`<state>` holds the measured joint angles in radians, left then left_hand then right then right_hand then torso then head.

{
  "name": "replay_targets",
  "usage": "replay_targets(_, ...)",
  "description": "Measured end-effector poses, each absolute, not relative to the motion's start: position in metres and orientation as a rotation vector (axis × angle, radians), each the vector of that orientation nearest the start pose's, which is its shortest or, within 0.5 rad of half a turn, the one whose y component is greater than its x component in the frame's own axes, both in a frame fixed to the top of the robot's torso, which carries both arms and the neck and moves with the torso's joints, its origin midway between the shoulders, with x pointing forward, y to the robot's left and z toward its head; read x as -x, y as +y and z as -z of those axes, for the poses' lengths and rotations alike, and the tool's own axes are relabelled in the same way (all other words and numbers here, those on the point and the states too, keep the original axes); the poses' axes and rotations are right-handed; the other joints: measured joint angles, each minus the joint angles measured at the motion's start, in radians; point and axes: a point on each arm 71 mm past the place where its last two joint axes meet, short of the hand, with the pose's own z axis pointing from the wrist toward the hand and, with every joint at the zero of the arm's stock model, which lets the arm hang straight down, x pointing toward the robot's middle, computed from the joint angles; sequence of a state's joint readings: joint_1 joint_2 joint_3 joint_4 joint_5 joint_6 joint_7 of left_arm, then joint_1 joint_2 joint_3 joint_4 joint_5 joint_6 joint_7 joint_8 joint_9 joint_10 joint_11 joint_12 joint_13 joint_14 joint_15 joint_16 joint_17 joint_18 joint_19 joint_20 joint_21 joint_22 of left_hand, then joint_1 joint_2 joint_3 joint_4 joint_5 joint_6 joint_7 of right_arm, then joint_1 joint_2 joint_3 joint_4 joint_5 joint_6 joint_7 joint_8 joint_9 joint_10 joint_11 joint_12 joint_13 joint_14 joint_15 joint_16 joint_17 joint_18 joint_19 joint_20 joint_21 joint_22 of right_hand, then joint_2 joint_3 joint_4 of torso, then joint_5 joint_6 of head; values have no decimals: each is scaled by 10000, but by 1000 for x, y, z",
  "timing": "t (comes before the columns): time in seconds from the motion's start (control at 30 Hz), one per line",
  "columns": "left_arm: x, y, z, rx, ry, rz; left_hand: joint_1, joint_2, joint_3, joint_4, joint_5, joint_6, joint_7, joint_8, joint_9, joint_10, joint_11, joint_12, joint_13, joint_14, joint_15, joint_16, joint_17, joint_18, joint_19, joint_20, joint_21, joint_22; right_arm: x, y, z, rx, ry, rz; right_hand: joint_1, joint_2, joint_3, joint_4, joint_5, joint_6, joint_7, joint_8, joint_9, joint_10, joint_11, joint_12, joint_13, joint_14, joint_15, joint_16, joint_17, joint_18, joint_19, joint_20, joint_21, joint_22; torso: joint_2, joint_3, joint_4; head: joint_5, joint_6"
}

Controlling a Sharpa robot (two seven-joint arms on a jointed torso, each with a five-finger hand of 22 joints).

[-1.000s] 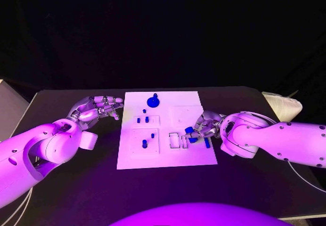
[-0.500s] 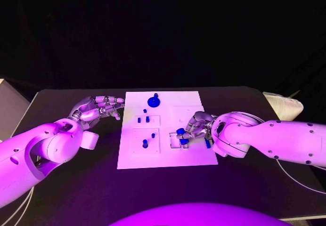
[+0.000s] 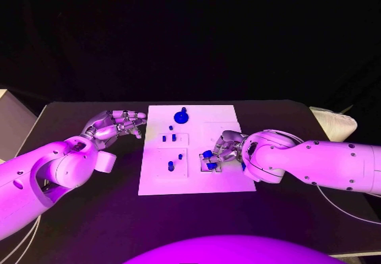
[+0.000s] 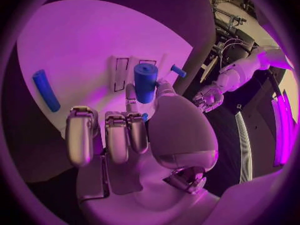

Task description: Assemble the parts on the task board

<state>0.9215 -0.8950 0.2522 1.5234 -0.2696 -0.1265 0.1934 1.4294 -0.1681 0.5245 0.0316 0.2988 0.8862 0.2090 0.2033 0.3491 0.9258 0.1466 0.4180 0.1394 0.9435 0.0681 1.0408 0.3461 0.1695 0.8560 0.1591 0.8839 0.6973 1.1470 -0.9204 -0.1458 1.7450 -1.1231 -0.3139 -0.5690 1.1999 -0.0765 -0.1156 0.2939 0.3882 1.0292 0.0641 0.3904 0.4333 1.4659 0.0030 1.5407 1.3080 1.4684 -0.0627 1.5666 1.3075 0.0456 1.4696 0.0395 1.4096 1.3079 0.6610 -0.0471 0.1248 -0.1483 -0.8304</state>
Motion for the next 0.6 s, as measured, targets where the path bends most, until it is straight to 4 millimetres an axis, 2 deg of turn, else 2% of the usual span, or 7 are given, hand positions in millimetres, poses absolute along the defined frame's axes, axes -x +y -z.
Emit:
replay_targets(0.3, -471, 232, 213, 10712, 16257, 15423, 0, 0, 0, 0, 0, 0, 0, -1, 1, 0, 0, 0, 0, 0, 0, 0, 0, 0, 0, 0, 0, -1, -418, -199, 252, -3448, 21092, -4427, -327, -63, -206, 15, -834, -18, 18, 47, 74, 0, 0, -113, -2, 0, 0, 0, 0, 0, 0, 0, -95, -1, -4, 3, -7, 22, -7)
replay_targets(0.43, -471, 232, 213, 10714, 16261, 15416, 0, 0, 27, -27, 0, 0, 0, -2, 1, 0, 0, 0, -15, 0, 0, 0, -12, -1, 0, 0, 0, 17, -419, -199, 252, -3381, 21074, -4392, -753, -250, -289, 42, -1421, -53, 53, 83, 93, 0, 0, -173, -2, 0, 0, 0, -1, 0, 0, 0, -133, -2, -10, 2, -6, 30, -21)
replay_targets(0.5, -470, 232, 213, 10715, 16263, 15410, 0, 0, 27, -27, 0, 0, 0, -3, 1, 0, 0, 0, -15, 0, 0, 0, -12, 0, 0, 0, 0, 16, -420, -199, 253, -3366, 21063, -4368, -972, -469, -289, 41, -1909, -53, 53, 117, 124, 0, 0, -173, -2, 0, 0, 0, -1, 0, -1, 1, -162, -2, -10, 1, -6, 36, -26)
replay_targets(0.6, -470, 232, 213, 10718, 16265, 15403, 0, 0, 27, -27, 0, 0, 0, -3, 1, 0, 0, 0, -15, 0, 0, 0, -12, 0, 0, 0, 0, 16, -420, -199, 253, -3353, 21055, -4342, -1348, -640, -289, 41, -2355, -83, 83, 118, 151, 0, 0, -211, -3, 0, 0, 0, -1, 0, -1, 1, -162, -2, -10, 2, -10, 42, -25)
